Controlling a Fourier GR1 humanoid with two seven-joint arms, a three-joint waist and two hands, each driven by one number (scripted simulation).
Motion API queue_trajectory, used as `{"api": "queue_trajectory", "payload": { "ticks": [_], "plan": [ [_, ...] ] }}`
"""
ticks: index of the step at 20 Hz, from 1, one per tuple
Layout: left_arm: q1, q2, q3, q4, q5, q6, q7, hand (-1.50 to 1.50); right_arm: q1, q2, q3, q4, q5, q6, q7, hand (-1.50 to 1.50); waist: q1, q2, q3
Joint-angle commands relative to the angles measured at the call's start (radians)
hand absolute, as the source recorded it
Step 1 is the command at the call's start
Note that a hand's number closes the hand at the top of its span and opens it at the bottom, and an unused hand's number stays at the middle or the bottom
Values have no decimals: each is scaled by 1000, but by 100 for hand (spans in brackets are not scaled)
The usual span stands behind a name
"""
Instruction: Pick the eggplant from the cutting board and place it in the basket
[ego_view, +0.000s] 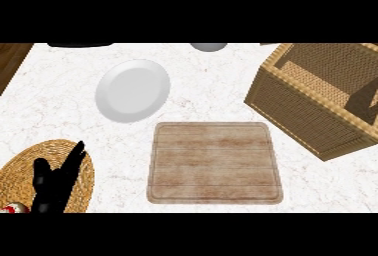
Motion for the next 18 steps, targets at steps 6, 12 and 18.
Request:
{"api": "queue_trajectory", "payload": {
  "ticks": [6,12,18],
  "plan": [
    [-27,-45,-52,3,-38,13,105,0,-156,40,82,83,130,-30,53,150,35,11,-4],
    [-69,0,14,91,4,-55,56,0,-266,120,154,311,228,12,-37,150,44,15,-3],
    [-23,-33,-9,59,-7,-46,51,0,-372,247,211,427,193,-7,61,150,45,13,-4]
  ]
}}
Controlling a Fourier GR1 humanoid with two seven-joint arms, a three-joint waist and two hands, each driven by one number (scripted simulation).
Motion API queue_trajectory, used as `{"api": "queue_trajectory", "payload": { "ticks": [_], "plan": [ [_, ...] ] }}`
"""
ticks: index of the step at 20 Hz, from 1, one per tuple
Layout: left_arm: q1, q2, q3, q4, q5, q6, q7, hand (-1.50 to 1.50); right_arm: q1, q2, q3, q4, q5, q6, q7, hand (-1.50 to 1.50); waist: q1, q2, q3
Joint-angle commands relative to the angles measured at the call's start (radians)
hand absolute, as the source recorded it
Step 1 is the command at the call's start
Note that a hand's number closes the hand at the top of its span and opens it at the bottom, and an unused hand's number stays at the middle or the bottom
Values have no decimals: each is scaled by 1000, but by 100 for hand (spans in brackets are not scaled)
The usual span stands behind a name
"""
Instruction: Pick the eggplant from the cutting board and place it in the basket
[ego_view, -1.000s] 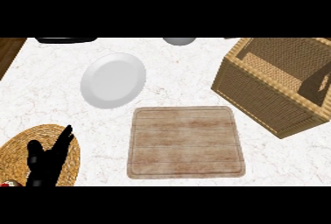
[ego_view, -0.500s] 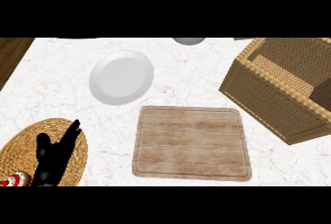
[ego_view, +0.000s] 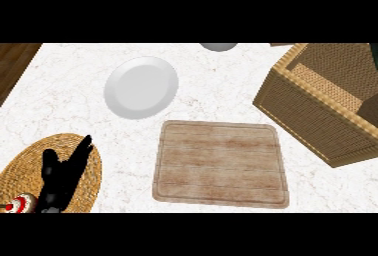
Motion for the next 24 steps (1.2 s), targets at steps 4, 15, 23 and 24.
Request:
{"api": "queue_trajectory", "payload": {
  "ticks": [4,15,23,24],
  "plan": [
    [70,-15,-13,2,-12,-7,18,0,-119,86,16,263,71,46,-82,150,-1,7,-8],
    [-1,-16,6,63,-11,-27,-1,0,-154,55,83,560,428,-96,-430,150,14,19,-7],
    [1,10,43,47,11,-53,23,0,-264,62,69,797,519,-117,-654,-150,5,12,-7],
    [-4,-2,33,55,6,-50,20,0,-319,61,63,831,524,-115,-650,-150,11,14,-7]
  ]
}}
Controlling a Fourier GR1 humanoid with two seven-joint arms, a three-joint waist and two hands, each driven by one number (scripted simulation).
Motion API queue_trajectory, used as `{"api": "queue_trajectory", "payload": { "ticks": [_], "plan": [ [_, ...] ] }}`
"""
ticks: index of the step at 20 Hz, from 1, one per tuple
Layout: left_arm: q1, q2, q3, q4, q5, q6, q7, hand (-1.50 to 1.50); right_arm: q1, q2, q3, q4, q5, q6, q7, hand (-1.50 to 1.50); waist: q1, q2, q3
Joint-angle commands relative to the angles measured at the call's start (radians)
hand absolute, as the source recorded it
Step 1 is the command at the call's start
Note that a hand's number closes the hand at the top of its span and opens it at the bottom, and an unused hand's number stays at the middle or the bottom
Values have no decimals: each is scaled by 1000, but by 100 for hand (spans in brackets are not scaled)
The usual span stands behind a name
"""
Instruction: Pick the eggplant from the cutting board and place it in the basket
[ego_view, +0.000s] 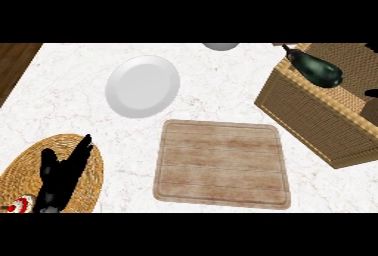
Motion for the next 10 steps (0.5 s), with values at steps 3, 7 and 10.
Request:
{"api": "queue_trajectory", "payload": {
  "ticks": [3,7,10],
  "plan": [
    [24,-47,-44,5,-35,31,54,0,-111,-24,-57,186,6,40,-75,-150,0,6,-8],
    [-17,-36,-15,62,-27,21,31,0,-163,-38,-107,292,-21,71,-54,-150,2,11,-8],
    [-42,-58,-22,52,-21,34,59,0,-183,-124,-156,357,-50,126,-39,-150,3,15,-7]
  ]
}}
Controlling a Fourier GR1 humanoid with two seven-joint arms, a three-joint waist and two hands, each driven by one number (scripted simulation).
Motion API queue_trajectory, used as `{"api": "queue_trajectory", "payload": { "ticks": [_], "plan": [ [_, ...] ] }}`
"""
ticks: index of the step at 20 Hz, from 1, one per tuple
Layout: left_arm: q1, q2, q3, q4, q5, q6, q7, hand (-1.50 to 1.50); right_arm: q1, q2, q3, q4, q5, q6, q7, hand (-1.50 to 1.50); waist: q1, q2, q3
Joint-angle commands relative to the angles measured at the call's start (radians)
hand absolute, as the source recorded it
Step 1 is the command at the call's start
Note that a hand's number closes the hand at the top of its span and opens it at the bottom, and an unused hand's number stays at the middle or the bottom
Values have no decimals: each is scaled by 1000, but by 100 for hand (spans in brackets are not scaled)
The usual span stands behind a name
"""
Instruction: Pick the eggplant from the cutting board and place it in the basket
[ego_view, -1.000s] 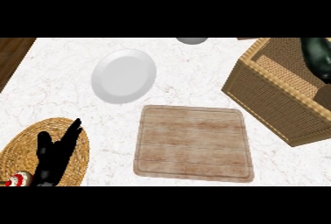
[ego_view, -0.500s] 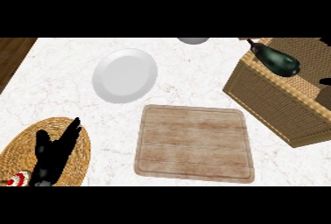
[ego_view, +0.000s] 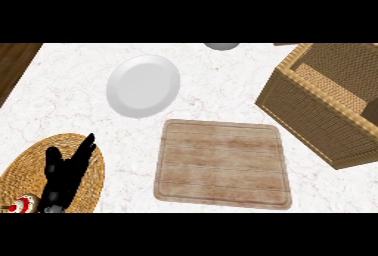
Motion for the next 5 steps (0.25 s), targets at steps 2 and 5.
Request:
{"api": "queue_trajectory", "payload": {
  "ticks": [2,5],
  "plan": [
    [7,-15,-12,84,-6,-18,-22,0,-22,-83,-56,118,-19,37,-6,-150,0,12,-8],
    [-15,9,15,86,9,-32,-16,0,-41,-125,-60,162,-9,60,4,-150,15,20,-6]
  ]
}}
